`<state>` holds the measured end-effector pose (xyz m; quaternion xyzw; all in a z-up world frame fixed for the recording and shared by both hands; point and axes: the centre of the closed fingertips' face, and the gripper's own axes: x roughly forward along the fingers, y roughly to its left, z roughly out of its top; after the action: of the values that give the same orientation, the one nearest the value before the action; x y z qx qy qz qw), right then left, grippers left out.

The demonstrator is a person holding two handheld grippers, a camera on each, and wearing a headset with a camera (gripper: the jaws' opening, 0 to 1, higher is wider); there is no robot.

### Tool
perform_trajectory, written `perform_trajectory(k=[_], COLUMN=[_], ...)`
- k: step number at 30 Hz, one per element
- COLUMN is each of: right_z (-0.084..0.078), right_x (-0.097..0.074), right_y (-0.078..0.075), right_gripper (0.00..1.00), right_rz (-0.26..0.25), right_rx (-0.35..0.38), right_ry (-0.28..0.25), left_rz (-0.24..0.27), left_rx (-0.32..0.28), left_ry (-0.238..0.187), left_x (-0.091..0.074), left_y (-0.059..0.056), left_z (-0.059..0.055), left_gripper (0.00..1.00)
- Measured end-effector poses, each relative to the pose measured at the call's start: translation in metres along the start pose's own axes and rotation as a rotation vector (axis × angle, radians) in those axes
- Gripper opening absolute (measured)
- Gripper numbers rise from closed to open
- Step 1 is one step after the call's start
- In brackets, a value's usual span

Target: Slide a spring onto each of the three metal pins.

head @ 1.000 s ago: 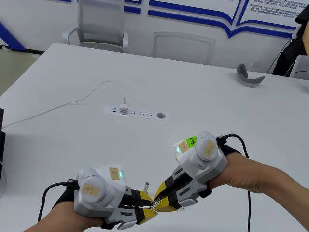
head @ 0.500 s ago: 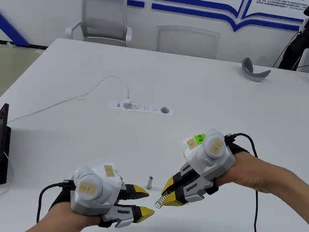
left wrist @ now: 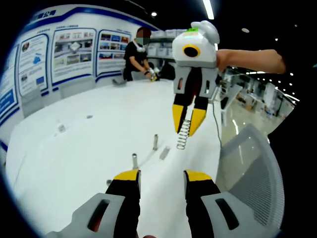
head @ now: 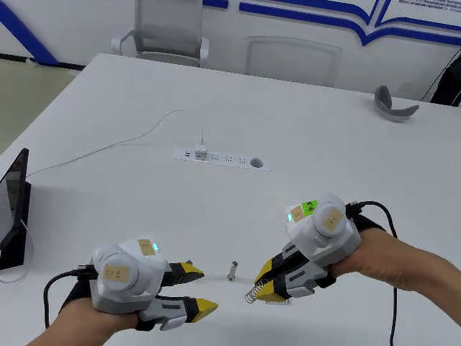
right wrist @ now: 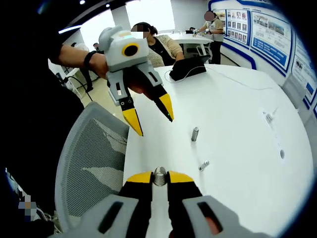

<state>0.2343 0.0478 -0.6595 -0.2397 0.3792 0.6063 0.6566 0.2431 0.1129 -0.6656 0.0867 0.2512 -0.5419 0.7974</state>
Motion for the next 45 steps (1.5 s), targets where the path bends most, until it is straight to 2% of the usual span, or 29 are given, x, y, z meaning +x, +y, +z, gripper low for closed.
perform_trajectory(k=[11, 20, 26, 39, 45], right_z=[-0.004, -0.011, -0.012, -0.014, -0.015], right_x=[0.011, 0.019, 0.024, 0.042, 0.05], right_y=[-0.032, -0.059, -0.07, -0.087, -0.091], right_gripper=[0.12, 0.12, 0.12, 0.12, 0.12], right_rz=[-0.062, -0.104, -0.119, -0.12, -0.121], right_rx=[0.052, 0.063, 0.049, 0.033, 0.01], right_ry=[0.023, 0.062, 0.078, 0.109, 0.131], left_rz=[0.094, 0.15, 0.176, 0.205, 0.215], left_rx=[-0.075, -0.121, -0.144, -0.196, -0.22], left_ry=[0.009, 0.008, 0.007, 0.019, 0.021], left_x=[-0.018, -0.028, -0.033, -0.043, -0.047], left_y=[0.021, 0.036, 0.043, 0.048, 0.048], left_z=[-0.025, -0.034, -0.038, -0.053, -0.06], left_gripper=[0.43, 0.51, 0.55, 0.63, 0.63])
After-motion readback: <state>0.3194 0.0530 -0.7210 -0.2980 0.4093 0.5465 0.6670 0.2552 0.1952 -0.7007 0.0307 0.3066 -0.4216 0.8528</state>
